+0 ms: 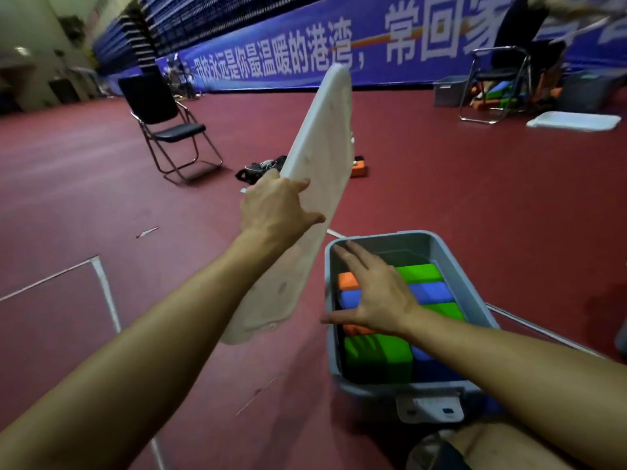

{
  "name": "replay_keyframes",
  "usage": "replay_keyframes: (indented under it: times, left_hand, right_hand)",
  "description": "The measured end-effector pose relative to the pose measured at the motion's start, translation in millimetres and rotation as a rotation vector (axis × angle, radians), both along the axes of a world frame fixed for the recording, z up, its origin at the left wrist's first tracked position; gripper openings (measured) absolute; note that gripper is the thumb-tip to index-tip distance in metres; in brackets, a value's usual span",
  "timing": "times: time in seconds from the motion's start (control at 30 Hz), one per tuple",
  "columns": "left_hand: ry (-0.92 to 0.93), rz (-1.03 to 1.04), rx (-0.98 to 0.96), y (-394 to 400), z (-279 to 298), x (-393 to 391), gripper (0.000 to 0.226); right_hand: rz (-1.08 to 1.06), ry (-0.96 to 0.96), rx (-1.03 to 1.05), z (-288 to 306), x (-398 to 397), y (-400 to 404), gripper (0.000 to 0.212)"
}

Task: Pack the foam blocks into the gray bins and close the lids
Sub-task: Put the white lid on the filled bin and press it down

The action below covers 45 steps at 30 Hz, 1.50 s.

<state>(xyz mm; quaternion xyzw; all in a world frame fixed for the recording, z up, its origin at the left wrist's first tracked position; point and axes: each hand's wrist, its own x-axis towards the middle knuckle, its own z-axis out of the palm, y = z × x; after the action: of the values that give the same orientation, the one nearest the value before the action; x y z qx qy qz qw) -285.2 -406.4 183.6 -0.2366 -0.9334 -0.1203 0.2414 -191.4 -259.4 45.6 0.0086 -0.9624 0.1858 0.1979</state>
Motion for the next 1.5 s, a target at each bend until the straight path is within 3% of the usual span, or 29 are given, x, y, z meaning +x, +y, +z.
replay_keyframes:
  times: [0.17,0.27,0.47,0.57,0.7,0.8,0.93,1.13,1.27,1.5]
  left_hand:
    - [-0.012,-0.108,0.163,49.1,26.4,9.8,0.075]
    - [-0.141,-0.181,0.346,71.9,29.3,12.9,0.074]
    - [-0.704,-0.286,0.871,106.2,7.1,-5.8,0.081]
    - [-1.015,-0.335,1.115,126.8,-35.6,-11.1,0.067]
    - [-1.079,-0.175,0.960,129.3,-123.1,-24.2,0.049]
    - [-1.104,-0.054,0.831,115.1,-182.3,-38.9,0.062]
    - [-0.978,0.071,0.534,93.3,-231.2,-57.6,0.087]
    - [-0.768,0.147,0.090,87.0,-264.7,-60.0,0.088]
    - [-0.859,0.081,0.024,91.8,-284.5,-49.6,0.091]
    - [-0.751,0.056,-0.119,96.4,-304.5,-38.5,0.095]
  right_hand:
    - [-0.008,0.116,0.015,-3.5,20.8,30.9,0.116]
    - [-0.046,0.171,0.010,-3.4,36.8,56.3,0.110]
    - [-0.152,0.130,0.022,-7.0,61.8,101.1,0.107]
    - [-0.147,0.100,-0.047,-7.6,69.2,118.3,0.099]
    - [-0.087,-0.186,-0.098,-25.8,78.1,136.6,0.101]
    - [-0.026,-0.541,-0.095,-53.5,82.9,144.5,0.109]
    - [0.084,-0.795,0.009,-86.0,85.0,146.4,0.107]
    - [0.166,-0.924,0.263,-121.3,72.0,128.8,0.126]
    - [0.163,-0.939,0.378,-144.1,73.4,120.1,0.142]
    - [0.136,-0.930,0.486,-151.9,75.2,116.2,0.150]
